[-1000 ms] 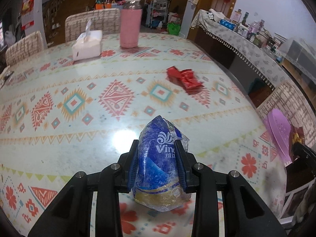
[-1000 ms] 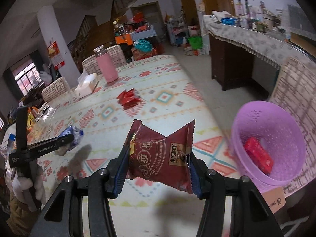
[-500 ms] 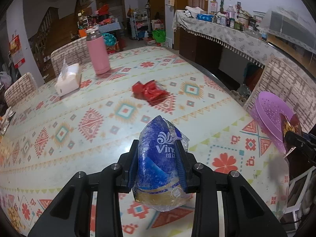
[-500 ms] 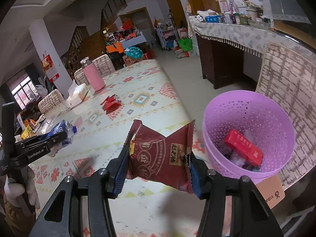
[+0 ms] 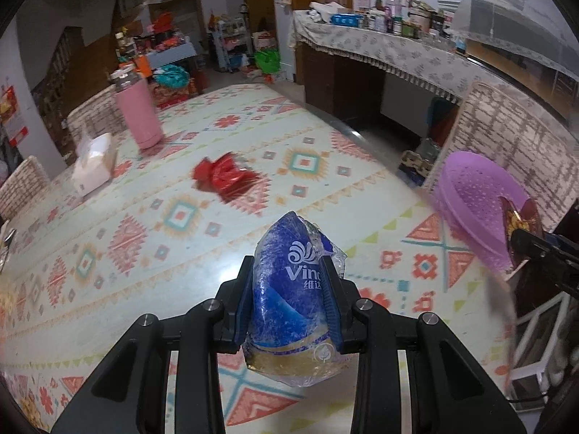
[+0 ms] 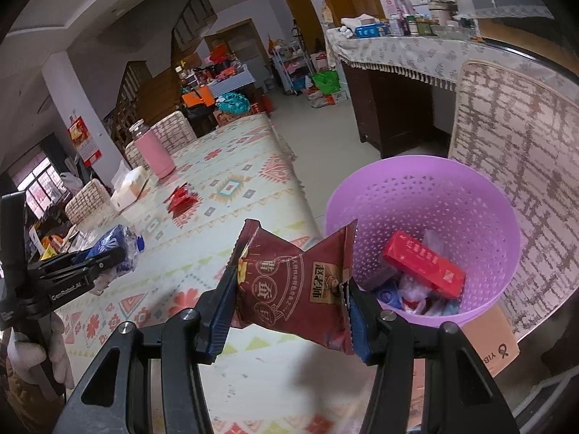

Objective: Collect trash

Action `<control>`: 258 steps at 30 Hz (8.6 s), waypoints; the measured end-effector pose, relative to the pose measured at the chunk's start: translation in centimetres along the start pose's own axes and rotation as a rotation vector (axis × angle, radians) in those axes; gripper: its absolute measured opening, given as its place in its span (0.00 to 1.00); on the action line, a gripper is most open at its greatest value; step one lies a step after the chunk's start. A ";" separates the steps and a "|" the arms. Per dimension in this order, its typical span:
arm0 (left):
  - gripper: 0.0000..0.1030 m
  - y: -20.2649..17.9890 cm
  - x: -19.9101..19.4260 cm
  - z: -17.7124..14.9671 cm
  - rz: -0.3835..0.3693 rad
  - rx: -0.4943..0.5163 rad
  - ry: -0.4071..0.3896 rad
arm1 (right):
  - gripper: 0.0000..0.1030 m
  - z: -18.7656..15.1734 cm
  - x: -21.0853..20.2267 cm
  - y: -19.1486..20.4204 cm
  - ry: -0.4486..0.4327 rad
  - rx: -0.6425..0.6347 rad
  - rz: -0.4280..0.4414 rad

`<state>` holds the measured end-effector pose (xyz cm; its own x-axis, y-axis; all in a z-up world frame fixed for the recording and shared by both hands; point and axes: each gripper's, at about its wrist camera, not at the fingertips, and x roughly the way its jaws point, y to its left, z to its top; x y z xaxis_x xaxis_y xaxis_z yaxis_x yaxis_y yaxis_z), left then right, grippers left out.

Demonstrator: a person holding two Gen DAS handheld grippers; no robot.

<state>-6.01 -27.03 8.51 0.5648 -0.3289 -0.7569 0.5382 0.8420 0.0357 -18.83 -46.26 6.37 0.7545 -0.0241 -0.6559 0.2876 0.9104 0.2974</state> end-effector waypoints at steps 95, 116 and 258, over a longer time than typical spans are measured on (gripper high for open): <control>0.43 18.8 4.3 -3.7 0.027 -0.334 0.127 | 0.83 0.6 12.1 6.2 0.091 0.030 0.107; 0.43 19.5 5.5 -5.8 -0.009 -0.338 0.135 | 0.84 0.5 11.9 5.6 0.084 0.060 0.022; 0.98 -0.8 -14.1 -6.0 0.133 -0.116 -0.512 | 1.00 -8.3 -14.2 -0.5 -0.462 -0.082 -0.370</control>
<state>-18.16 -20.47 15.22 0.8714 -0.3587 -0.3348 0.3856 0.9225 0.0153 -34.59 -42.88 9.75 0.7966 -0.5063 -0.3303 0.5477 0.8357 0.0398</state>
